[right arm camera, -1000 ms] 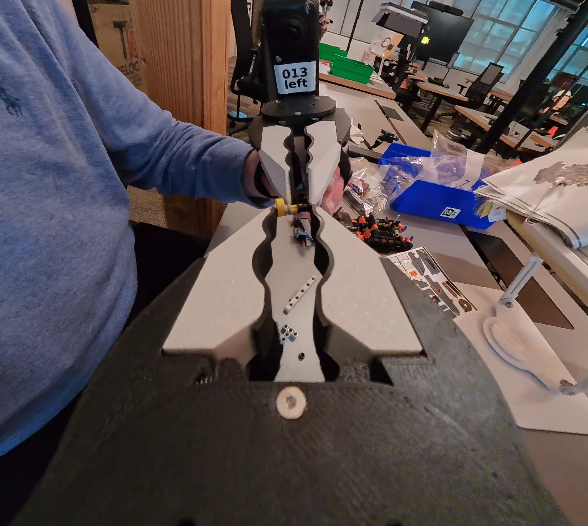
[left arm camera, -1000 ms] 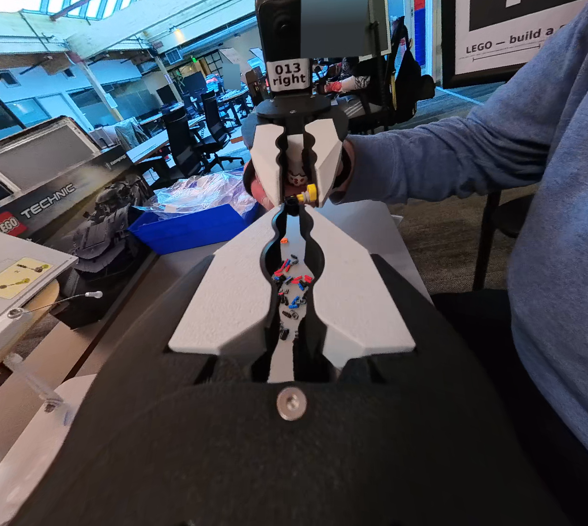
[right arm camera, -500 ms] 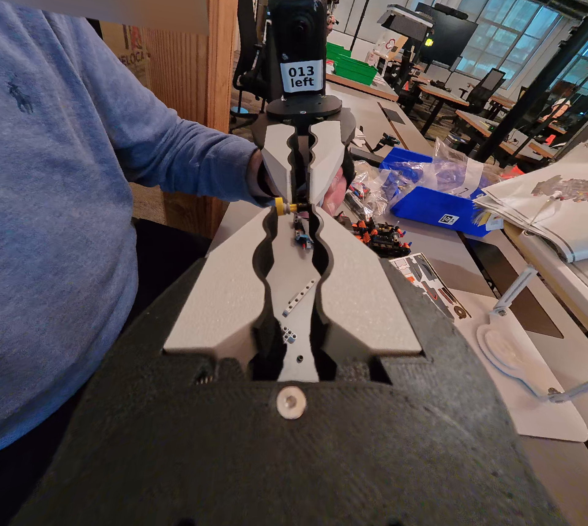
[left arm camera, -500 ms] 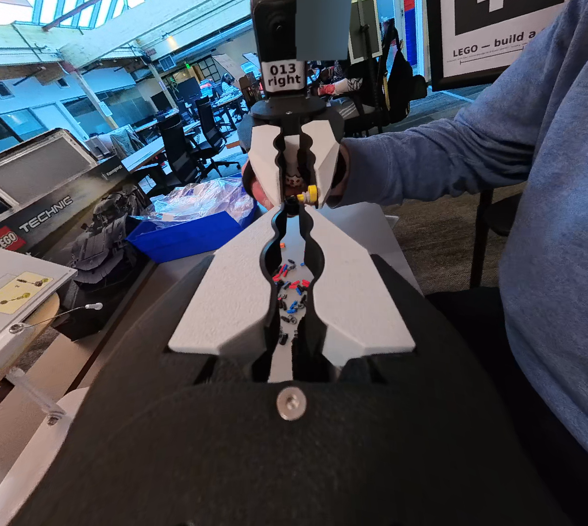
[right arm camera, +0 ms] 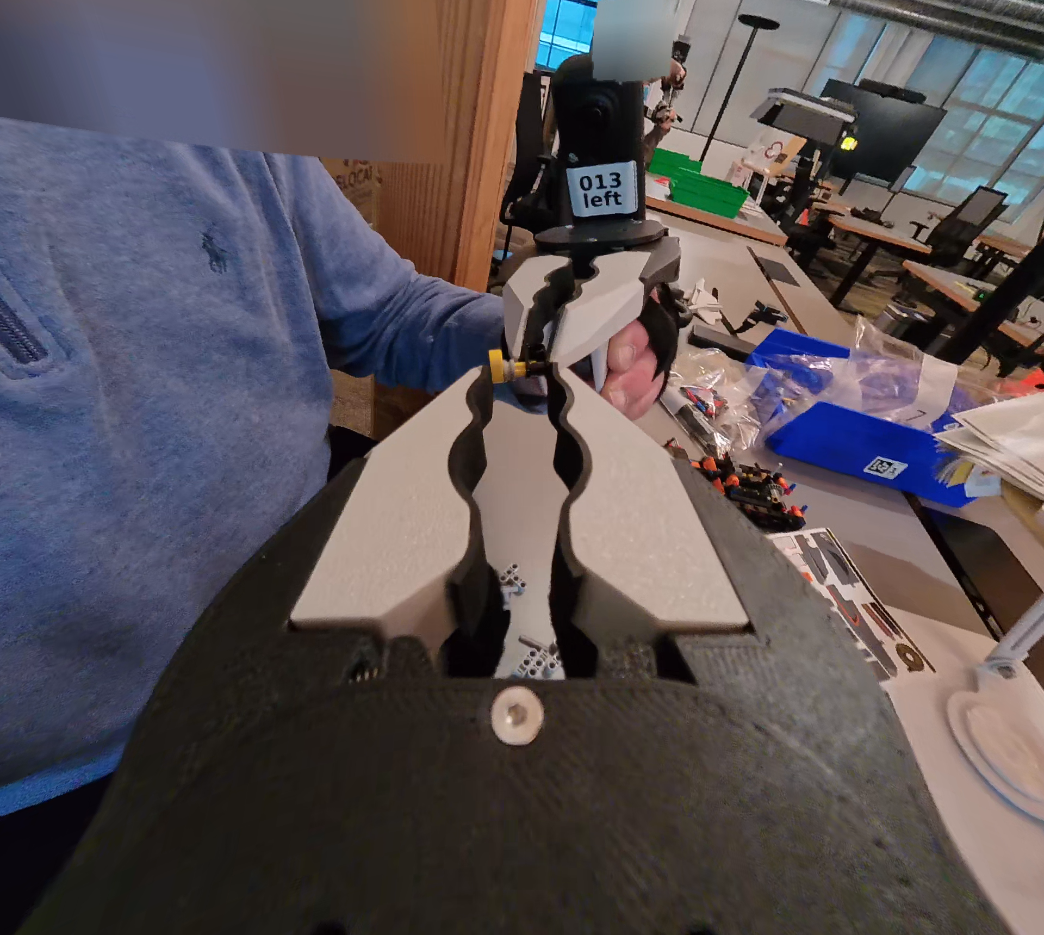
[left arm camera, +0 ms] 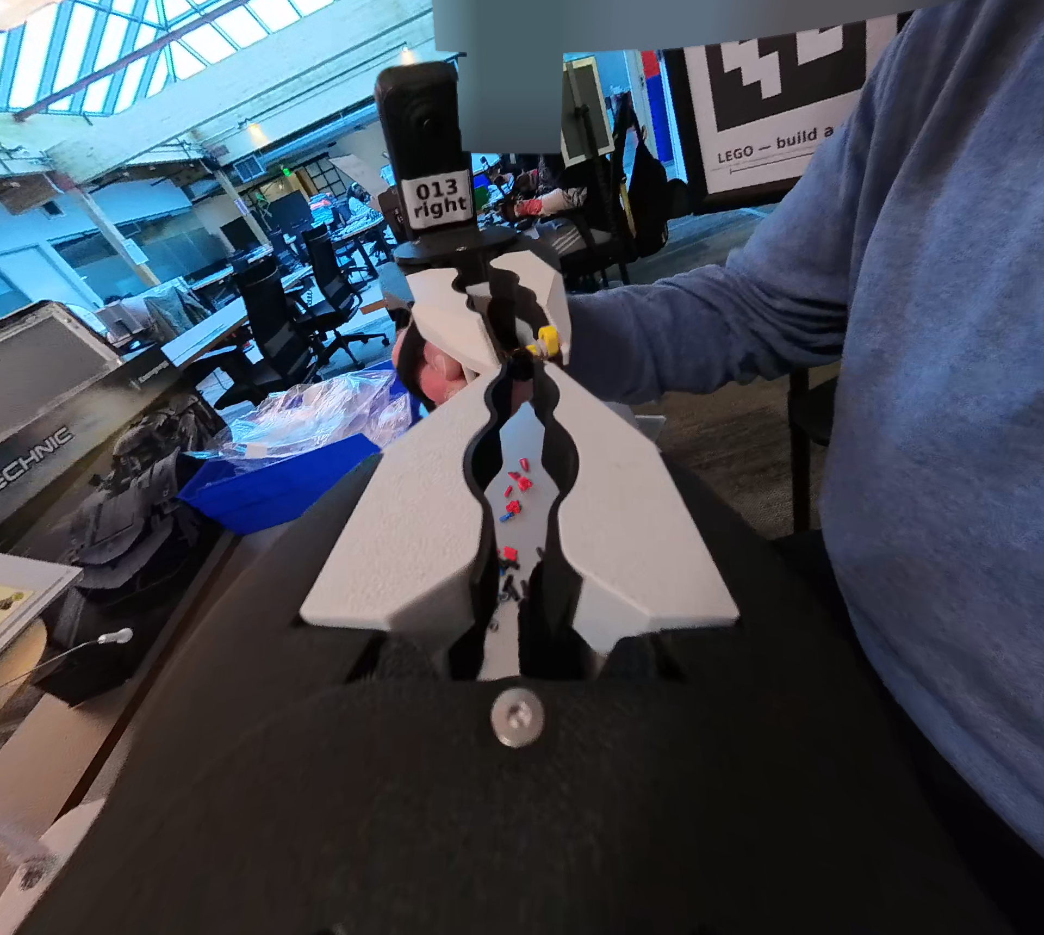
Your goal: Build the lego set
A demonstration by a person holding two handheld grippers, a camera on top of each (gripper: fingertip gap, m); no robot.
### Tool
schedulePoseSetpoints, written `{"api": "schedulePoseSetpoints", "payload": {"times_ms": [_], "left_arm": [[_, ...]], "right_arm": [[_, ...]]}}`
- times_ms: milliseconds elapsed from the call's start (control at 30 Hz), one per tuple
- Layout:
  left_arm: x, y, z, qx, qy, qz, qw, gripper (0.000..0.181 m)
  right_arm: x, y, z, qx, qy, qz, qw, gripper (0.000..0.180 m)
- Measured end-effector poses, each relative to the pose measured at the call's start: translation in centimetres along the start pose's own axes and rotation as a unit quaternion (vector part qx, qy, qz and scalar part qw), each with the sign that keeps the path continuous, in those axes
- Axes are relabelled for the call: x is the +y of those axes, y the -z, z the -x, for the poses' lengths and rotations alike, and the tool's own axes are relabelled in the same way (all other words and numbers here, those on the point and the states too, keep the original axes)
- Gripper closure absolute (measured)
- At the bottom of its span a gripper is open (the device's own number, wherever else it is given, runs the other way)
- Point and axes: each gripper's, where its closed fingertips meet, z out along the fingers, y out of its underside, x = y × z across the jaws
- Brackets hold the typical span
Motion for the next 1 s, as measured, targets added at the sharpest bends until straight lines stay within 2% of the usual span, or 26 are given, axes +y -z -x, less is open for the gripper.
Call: {"api": "schedulePoseSetpoints", "payload": {"times_ms": [167, 467, 667, 800, 1000], "left_arm": [[-0.7, -0.2, -0.3, -0.003, -0.017, -0.006, 1.0, 0.175], [-0.4, -0.4, -0.5, -0.01, -0.037, 0.011, 0.999, 0.175], [0.2, -0.1, 0.2, -0.027, -0.027, 0.028, 0.999, 0.175], [0.4, 0.6, 1.0, -0.053, 0.001, 0.027, 0.998, 0.175], [1.2, 2.2, 3.1, -0.088, 0.09, -0.007, 0.992, 0.175]], "right_arm": [[-0.7, 0.1, 0.3, 0.009, 0.015, -0.009, 1.0, 0.163], [-0.4, 0.2, 0.4, 0.04, 0.042, 0.023, 0.998, 0.167], [0.2, 0.1, -0.4, 0.059, 0.017, 0.034, 0.998, 0.166], [0.8, 0.4, -1.9, 0.132, 0.057, 0.068, 0.987, 0.152], [0.4, 0.7, -3.4, 0.217, 0.096, 0.095, 0.967, 0.159]]}}
